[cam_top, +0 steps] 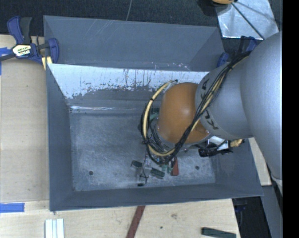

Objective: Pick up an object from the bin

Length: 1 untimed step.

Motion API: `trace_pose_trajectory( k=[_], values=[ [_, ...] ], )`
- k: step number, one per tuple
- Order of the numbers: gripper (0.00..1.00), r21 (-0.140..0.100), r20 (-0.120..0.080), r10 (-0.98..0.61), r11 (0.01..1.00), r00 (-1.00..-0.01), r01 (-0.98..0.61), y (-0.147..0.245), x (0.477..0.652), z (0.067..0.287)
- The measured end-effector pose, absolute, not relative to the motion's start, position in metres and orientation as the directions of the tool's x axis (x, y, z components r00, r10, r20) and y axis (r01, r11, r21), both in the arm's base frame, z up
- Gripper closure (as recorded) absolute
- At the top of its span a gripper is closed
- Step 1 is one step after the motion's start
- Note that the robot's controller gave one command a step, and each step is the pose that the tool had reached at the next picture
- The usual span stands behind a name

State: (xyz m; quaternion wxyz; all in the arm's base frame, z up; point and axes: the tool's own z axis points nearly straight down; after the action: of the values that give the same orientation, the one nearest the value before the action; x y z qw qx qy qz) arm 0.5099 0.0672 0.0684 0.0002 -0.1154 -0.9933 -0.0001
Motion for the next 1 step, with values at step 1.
trace_pose_trajectory(
  k=[1],
  values=[
    [1.00,0.002,-0.006,0.291,0.957,-0.957,0.291,0.0694,0.4985,0.0719]
  ],
)
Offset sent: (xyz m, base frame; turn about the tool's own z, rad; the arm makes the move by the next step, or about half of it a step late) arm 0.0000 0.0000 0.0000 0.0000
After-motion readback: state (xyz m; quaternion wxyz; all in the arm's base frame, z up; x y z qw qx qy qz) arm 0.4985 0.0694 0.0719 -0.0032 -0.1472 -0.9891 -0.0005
